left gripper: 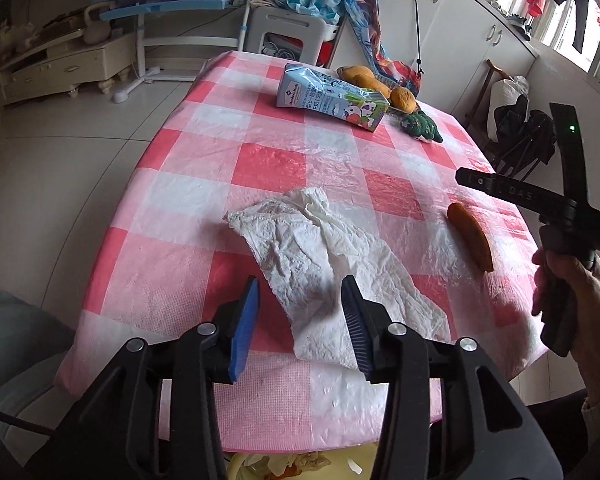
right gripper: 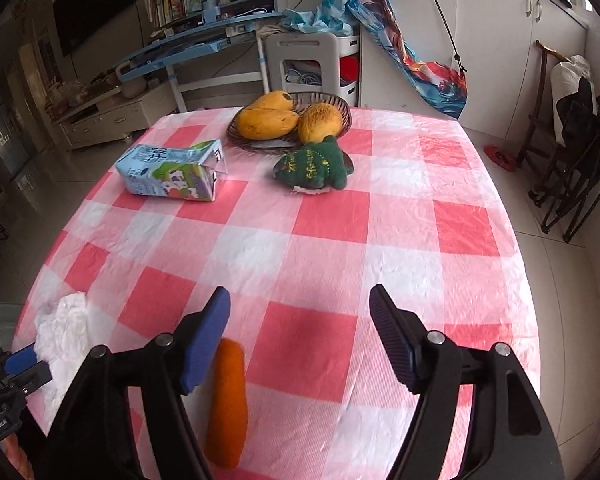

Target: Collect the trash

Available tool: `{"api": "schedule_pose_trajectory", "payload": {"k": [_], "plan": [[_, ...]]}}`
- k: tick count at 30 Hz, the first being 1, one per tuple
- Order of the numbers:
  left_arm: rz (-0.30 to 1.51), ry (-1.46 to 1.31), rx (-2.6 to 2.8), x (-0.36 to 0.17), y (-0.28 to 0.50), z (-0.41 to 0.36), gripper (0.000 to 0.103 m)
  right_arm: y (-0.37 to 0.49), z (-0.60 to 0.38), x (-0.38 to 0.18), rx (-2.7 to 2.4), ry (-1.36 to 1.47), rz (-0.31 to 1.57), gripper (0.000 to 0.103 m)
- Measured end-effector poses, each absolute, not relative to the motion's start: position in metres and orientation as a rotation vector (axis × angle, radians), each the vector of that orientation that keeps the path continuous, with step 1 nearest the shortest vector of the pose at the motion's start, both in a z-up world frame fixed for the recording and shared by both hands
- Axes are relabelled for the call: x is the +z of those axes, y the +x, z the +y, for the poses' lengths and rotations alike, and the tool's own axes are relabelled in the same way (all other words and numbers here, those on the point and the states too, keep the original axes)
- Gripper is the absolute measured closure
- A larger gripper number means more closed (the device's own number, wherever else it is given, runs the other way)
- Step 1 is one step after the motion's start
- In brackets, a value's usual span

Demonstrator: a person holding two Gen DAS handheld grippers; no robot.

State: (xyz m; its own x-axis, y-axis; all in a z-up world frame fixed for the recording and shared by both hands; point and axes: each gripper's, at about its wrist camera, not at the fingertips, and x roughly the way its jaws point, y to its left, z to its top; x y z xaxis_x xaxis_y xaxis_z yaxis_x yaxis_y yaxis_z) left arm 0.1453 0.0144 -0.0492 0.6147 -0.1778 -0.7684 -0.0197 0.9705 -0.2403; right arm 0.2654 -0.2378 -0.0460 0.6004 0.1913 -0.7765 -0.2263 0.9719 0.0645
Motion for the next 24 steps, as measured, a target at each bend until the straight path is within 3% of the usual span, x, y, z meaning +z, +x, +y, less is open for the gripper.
{"api": "schedule_pose_trajectory", "payload": {"k": [4, 7, 24], "plan": [[0.893, -0.257, -0.096, -0.048, 0.148, 0.016, 0.059, 0.288, -0.231, -0.060, 0.223, -0.066, 0.949, 0.022], [0.893, -0.281, -0.101, -0.050, 0.149, 0.017, 0.058, 0.295, -0.225, -0.069, 0.202, -0.115, 0.969, 0.007], [0.869, -0.351, -0.047, -0.052, 0.148, 0.022, 0.051, 0.293, -0.224, -0.070, 0.201, -0.112, 0.973, 0.007]]}}
